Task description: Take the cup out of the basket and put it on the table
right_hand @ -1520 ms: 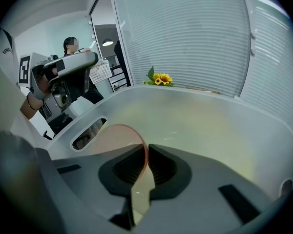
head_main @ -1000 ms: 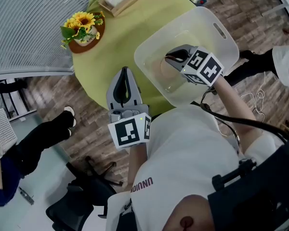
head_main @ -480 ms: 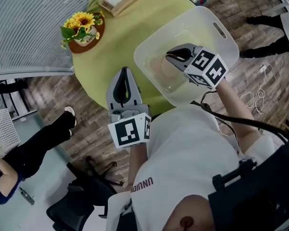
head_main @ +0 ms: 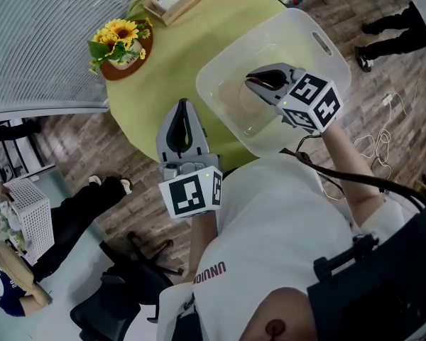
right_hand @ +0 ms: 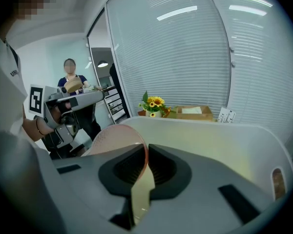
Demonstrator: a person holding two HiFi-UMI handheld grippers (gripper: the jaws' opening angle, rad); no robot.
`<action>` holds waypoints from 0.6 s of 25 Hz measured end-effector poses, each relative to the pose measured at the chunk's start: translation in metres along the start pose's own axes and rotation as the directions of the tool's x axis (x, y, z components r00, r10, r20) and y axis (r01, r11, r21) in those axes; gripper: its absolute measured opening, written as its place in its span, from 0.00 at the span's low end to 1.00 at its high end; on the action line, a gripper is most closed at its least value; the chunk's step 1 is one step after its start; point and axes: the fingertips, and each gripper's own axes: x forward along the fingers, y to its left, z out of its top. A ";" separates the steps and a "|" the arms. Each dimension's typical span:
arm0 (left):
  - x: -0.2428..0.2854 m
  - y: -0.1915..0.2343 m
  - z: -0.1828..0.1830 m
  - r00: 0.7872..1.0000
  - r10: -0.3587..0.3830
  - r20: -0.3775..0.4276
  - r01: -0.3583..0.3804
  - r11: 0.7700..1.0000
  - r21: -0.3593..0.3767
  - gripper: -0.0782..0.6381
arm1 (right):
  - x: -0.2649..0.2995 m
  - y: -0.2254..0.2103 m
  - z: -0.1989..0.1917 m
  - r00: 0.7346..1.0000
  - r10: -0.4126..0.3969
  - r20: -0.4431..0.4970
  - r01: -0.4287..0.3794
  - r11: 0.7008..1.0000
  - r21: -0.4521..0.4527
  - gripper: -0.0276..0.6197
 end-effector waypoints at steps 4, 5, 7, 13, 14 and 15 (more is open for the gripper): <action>0.000 0.001 -0.001 1.000 0.000 -0.001 0.000 1.000 -0.001 0.13 | -0.003 0.001 0.004 1.000 0.002 0.022 -0.002 1.000 0.014 0.10; -0.001 0.001 -0.001 1.000 0.000 -0.002 0.000 1.000 -0.001 0.12 | -0.003 0.001 0.005 1.000 0.000 0.025 -0.001 1.000 0.015 0.10; -0.001 0.001 -0.001 1.000 0.000 -0.002 0.000 1.000 -0.001 0.12 | -0.004 0.000 0.007 1.000 -0.003 0.031 0.002 1.000 0.015 0.10; 0.000 0.002 -0.001 1.000 0.002 0.000 -0.002 1.000 -0.002 0.13 | -0.009 0.000 0.013 0.998 -0.001 0.063 0.000 1.000 0.027 0.10; 0.000 0.002 -0.001 1.000 0.002 0.001 -0.002 1.000 -0.002 0.12 | -0.010 0.000 0.014 0.998 -0.001 0.068 -0.001 1.000 0.029 0.10; 0.000 0.002 -0.001 1.000 0.002 0.001 -0.002 1.000 -0.001 0.12 | -0.010 0.000 0.015 0.997 -0.001 0.073 -0.001 1.000 0.031 0.10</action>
